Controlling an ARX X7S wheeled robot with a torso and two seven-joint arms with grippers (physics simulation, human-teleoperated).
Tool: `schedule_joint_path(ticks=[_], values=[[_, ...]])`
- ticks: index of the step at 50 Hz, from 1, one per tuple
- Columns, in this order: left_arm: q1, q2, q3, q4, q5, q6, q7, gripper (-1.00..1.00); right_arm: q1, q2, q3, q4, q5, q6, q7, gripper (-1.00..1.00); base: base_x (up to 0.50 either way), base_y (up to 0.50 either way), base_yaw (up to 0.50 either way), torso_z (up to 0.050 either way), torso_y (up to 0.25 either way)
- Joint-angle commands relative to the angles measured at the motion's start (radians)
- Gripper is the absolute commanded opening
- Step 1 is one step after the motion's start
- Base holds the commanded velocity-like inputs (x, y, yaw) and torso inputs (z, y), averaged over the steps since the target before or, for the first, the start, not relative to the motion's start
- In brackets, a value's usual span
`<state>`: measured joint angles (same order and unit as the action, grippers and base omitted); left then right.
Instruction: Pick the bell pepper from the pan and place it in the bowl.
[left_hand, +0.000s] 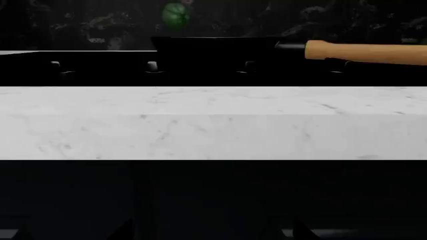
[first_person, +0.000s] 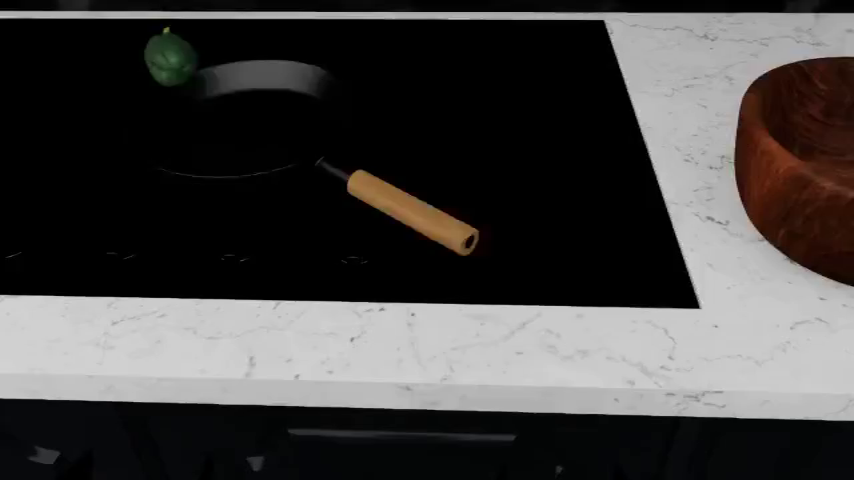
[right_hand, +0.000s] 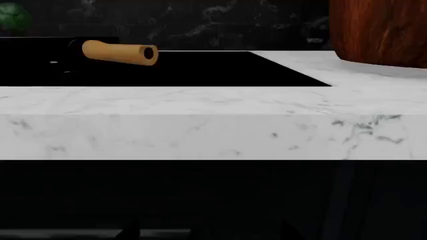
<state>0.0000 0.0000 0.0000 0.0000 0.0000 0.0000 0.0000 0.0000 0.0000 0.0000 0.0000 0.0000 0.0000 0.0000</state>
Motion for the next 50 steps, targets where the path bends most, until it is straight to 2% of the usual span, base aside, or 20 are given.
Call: schedule_joint_path(ticks=[1, 3, 5, 7, 13, 17, 38, 39, 40, 50], values=[[-0.002, -0.019, 0.023, 0.004, -0.019, -0.005, -0.023, 1.00, 0.000, 0.014, 0.000, -0.002, 0.014, 0.002, 0.015, 1.00, 0.00, 0.00, 0.00, 0.000, 0.000], [-0.004, -0.019, 0.040, -0.085, -0.086, 0.061, 0.025, 1.00, 0.011, 0.014, -0.062, 0.095, 0.003, -0.064, 0.025, 1.00, 0.00, 0.00, 0.00, 0.000, 0.000], [-0.004, -0.030, 0.054, -0.110, -0.065, 0.059, 0.003, 1.00, 0.030, 0.018, -0.070, 0.107, 0.034, -0.051, 0.033, 1.00, 0.00, 0.00, 0.00, 0.000, 0.000], [-0.012, -0.026, 0.066, -0.151, -0.076, 0.105, 0.001, 1.00, 0.060, 0.027, -0.113, 0.157, -0.091, -0.061, 0.133, 1.00, 0.00, 0.00, 0.00, 0.000, 0.000], [-0.016, -0.042, 0.094, -0.181, -0.067, 0.109, -0.018, 1.00, 0.054, 0.035, -0.117, 0.169, 0.037, -0.121, 0.073, 1.00, 0.00, 0.00, 0.00, 0.000, 0.000], [-0.023, -0.045, 0.100, -0.208, -0.087, 0.131, -0.021, 1.00, 0.061, 0.046, -0.141, 0.177, 0.010, -0.122, 0.093, 1.00, 0.00, 0.00, 0.00, 0.000, 0.000], [-0.011, -0.078, 0.120, -0.178, -0.107, 0.133, -0.068, 1.00, 0.068, 0.068, -0.176, 0.202, 0.040, -0.130, 0.135, 1.00, 0.00, 0.00, 0.00, 0.000, 0.000], [-0.007, -0.092, 0.109, -0.028, -0.092, 0.015, -0.107, 1.00, 0.010, 0.108, -0.130, 0.052, 0.108, -0.018, 0.128, 1.00, 0.00, 0.00, 0.00, 0.000, 0.000], [-0.005, -0.094, 0.110, -0.002, -0.095, 0.008, -0.108, 1.00, 0.007, 0.109, -0.132, 0.002, 0.109, -0.008, 0.130, 1.00, 0.00, 0.00, 0.00, 0.000, 0.000], [-0.005, -0.105, 0.120, -0.008, -0.110, 0.015, -0.119, 1.00, 0.018, 0.112, -0.144, 0.016, 0.118, 0.003, 0.144, 1.00, 0.00, 0.00, 0.00, 0.000, 0.000]])
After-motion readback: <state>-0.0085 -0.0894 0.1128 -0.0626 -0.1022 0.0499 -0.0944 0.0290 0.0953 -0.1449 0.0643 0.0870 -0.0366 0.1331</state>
